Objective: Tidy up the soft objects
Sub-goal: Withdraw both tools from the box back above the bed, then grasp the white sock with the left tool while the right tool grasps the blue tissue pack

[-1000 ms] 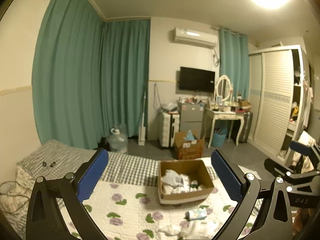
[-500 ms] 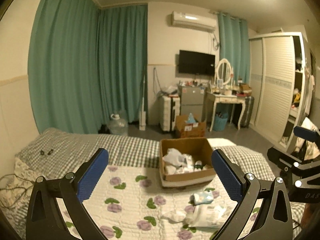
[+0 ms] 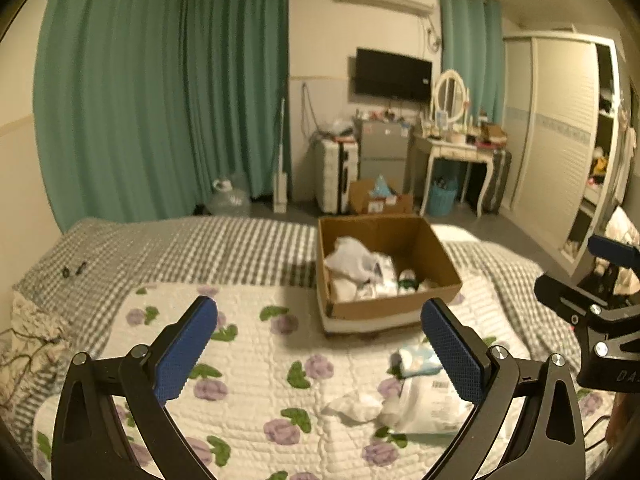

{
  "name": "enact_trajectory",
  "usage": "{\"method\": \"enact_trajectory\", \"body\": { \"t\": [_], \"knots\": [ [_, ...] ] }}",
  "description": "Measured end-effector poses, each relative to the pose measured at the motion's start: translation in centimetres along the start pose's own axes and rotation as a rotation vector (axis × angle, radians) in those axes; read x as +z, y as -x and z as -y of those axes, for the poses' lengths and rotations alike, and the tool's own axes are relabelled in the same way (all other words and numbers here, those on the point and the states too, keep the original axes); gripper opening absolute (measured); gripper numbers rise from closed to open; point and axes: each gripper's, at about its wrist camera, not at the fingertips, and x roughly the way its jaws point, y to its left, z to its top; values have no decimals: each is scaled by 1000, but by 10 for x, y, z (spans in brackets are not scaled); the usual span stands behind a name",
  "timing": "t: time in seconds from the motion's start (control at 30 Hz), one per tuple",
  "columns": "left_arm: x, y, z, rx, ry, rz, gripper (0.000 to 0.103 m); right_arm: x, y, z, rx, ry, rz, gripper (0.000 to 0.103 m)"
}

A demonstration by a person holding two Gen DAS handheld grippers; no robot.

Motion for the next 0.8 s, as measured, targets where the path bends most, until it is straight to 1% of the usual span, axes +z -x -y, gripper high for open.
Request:
{"method": "enact_trajectory", "body": {
  "t": [0.17,0.3,0.33,0.43,0.63,0.67,0.7,0.77,0.8],
  "knots": [
    [-15,-27,5,-5,-9,-66,103,-10,-32,4,-3,-2,-45,103],
    [-28,-55,5,-11,-6,-139,90,-18,-57,7,-7,-6,-83,103],
    [-31,-61,5,-14,-4,-156,89,-20,-63,8,-9,-7,-93,103],
    [-43,-79,6,-20,1,-207,88,-28,-82,11,-11,-12,-127,103],
    [-76,-114,12,-25,0,-317,88,-45,-122,17,10,-31,-196,103],
    [-80,-118,12,-29,0,-332,87,-48,-129,18,15,-34,-210,103],
    [-86,-124,13,-34,2,-354,81,-51,-137,18,20,-37,-226,103],
    [-94,-134,14,-44,5,-391,75,-58,-152,18,27,-41,-251,103],
    [-99,-139,13,-52,11,-411,75,-60,-159,18,30,-43,-262,103]
  ]
}}
